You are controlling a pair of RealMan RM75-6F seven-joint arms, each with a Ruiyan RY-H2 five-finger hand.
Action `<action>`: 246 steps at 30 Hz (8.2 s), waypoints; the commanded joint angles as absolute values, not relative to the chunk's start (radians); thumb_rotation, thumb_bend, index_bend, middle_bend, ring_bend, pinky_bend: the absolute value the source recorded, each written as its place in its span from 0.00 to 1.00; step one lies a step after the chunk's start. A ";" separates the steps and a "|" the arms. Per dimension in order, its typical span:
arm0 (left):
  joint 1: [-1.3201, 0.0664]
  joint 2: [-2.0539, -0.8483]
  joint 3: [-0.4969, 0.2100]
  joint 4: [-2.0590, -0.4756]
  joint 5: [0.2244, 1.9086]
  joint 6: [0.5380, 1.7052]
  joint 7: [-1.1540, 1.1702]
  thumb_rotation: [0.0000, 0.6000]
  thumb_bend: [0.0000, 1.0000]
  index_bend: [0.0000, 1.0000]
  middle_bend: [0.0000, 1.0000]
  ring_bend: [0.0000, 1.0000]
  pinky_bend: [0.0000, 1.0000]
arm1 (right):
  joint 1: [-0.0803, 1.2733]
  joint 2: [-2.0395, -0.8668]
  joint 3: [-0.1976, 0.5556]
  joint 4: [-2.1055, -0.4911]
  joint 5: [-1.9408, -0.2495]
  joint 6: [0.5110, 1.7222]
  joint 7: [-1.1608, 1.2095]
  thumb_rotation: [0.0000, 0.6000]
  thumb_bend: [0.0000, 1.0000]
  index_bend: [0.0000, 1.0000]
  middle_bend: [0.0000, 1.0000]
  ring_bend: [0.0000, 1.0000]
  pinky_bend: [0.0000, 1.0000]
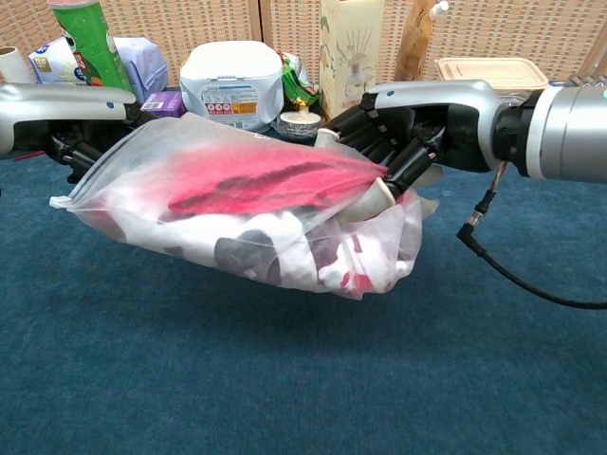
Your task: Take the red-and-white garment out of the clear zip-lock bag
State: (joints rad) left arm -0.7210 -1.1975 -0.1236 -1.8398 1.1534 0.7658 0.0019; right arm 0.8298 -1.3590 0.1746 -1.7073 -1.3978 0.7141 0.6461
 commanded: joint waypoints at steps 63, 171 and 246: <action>-0.792 -1.415 -0.097 -1.616 0.903 0.752 0.134 1.00 0.40 0.79 0.93 0.90 0.81 | 0.877 -1.225 0.134 -1.661 -1.215 0.601 0.298 1.00 0.13 0.13 0.27 0.28 0.19; -1.056 -1.349 -0.074 -1.889 0.274 0.692 -0.100 1.00 0.39 0.79 0.93 0.91 0.81 | 0.736 -1.443 0.066 -1.850 -0.878 1.144 -0.590 1.00 0.13 0.32 0.45 0.70 0.80; -1.029 -1.357 -0.092 -1.855 0.271 0.611 -0.136 1.00 0.38 0.79 0.93 0.91 0.81 | 0.735 -1.531 0.052 -1.881 -0.716 1.235 -0.874 0.50 0.13 0.57 0.78 1.00 0.97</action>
